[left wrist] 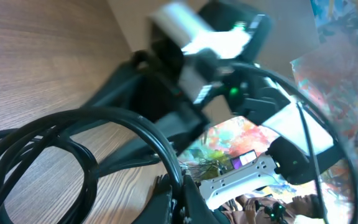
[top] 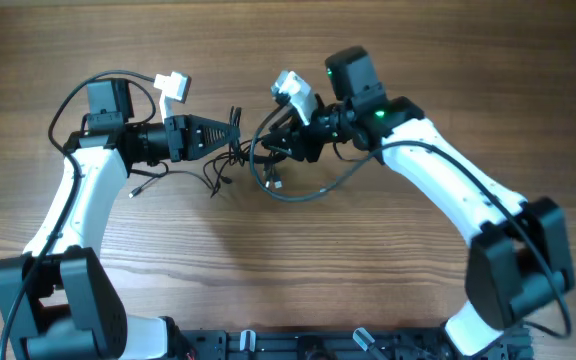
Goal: Untangle cables
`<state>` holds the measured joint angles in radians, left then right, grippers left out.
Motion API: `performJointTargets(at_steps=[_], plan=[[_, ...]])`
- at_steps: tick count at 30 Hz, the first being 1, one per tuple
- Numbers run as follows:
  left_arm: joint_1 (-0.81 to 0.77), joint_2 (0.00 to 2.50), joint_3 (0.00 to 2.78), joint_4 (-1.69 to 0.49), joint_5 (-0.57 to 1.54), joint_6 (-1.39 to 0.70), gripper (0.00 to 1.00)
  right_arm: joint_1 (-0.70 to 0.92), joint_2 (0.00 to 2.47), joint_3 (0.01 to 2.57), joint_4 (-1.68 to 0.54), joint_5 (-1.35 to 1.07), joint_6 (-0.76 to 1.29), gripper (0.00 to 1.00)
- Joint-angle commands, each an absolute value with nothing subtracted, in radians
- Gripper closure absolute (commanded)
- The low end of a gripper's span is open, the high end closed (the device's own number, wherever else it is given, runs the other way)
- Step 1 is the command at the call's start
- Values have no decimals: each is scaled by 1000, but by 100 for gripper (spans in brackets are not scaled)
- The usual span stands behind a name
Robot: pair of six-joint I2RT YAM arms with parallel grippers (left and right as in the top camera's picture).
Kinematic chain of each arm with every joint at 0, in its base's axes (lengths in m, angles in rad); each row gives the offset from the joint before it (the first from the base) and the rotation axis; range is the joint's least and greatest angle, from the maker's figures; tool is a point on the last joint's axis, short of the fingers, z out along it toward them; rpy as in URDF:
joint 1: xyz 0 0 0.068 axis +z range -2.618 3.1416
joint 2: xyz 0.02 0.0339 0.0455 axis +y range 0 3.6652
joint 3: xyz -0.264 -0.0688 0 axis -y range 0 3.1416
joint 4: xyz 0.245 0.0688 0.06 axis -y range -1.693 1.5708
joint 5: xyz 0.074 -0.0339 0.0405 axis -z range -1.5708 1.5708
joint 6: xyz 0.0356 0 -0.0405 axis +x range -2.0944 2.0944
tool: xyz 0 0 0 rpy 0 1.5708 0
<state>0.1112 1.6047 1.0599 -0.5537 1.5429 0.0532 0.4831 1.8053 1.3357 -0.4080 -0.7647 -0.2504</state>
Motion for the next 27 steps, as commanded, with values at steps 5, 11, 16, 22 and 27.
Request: performJointTargets(at_steps=[5,11,16,22,27], plan=[[97,1605,1058,-472,1577,44,96,488,1961,1333,-448,-800,-55,71],[94,1605,1059,-400,1577,43,96,487,2044,1333,-543,-517,81,82],[97,1604,1059,-362,1577,43,96,471,2061,1333,-603,-481,89,83],[183,1599,1061,-243,1577,-96,96,337,2061,1333,-700,-401,178,84],[264,1595,1060,-216,1577,-141,96,187,2061,1333,-723,-484,193,85]])
